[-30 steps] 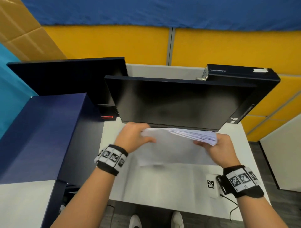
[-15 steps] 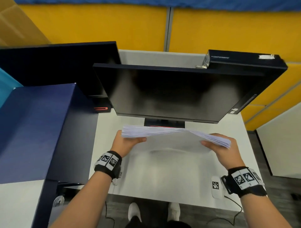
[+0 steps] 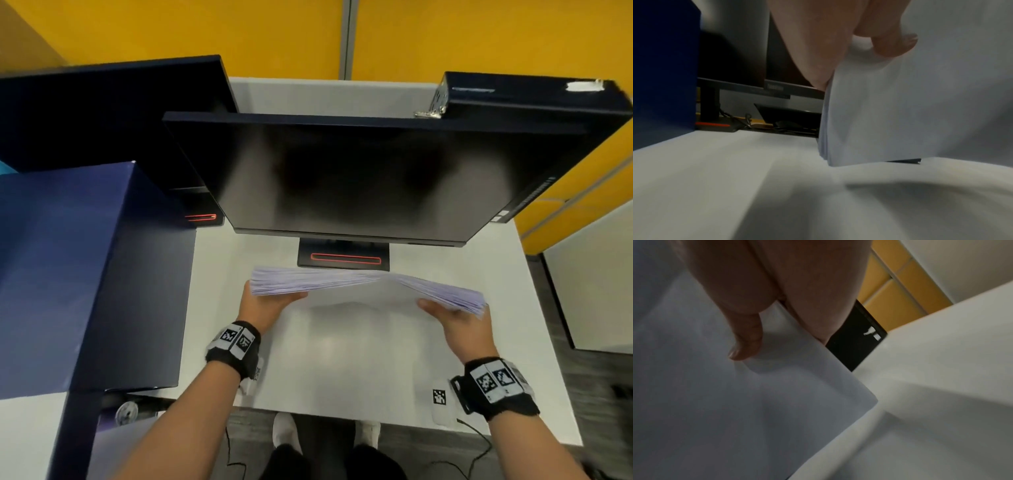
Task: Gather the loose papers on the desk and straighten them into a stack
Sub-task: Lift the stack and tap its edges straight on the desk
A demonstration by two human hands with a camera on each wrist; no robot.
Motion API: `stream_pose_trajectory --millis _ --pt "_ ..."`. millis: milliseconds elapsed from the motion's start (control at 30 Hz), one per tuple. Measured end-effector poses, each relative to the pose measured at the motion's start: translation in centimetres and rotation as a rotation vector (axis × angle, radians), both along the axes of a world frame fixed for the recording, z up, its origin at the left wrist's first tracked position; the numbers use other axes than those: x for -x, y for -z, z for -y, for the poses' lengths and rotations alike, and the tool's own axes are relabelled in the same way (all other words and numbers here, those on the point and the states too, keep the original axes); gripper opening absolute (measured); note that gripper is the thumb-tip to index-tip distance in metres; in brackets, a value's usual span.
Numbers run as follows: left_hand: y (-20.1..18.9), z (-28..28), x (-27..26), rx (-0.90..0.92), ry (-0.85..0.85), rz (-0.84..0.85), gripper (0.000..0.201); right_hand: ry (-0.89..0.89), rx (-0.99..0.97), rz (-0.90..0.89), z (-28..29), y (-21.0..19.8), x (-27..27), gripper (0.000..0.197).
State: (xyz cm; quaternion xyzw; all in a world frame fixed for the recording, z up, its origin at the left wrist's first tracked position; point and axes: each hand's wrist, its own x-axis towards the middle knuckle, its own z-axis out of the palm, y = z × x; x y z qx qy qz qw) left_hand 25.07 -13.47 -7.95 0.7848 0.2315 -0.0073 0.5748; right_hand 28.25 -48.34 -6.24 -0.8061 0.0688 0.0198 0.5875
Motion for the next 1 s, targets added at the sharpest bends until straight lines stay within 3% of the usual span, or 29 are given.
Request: stream_pose_trajectory --millis 167,267,400,567,733,867,933,1000 --pt "1.4 0.5 0.5 0.011 -0.019 -0.053 0.031 -0.106 0.112 -0.004 -0.2 1.1 0.0 0.013" --pt "0.5 1.3 0.2 0.029 -0.080 0.038 0.036 0.002 0.106 -0.060 -0.5 1.4 0.0 0.023" --pt "-1.4 2.6 0.7 0.134 -0.177 0.180 0.057 0.078 -0.041 -0.065 -1.2 0.4 0.3 0.051" --pt "-3.1 4.4 0.2 0.206 -0.367 0.325 0.041 0.180 -0.224 -0.027 -2.6 -1.0 0.0 0.071" --pt "-3.3 5.0 -1.2 0.243 -0.480 0.270 0.019 0.273 -0.284 -0.028 -3.7 -2.0 -1.0 0.025" --pt "-3.5 4.9 -1.7 0.254 -0.497 0.241 0.017 0.317 -0.238 -0.013 -3.5 -2.4 -2.0 0.028" --pt "-3.4 4.3 -1.6 0.240 -0.404 0.223 0.020 0.292 -0.238 -0.038 -3.2 -2.3 -2.3 0.031" --pt "-2.1 2.6 -0.7 0.236 -0.205 0.275 0.048 0.160 -0.221 0.014 -1.9 -2.1 -1.7 0.033"
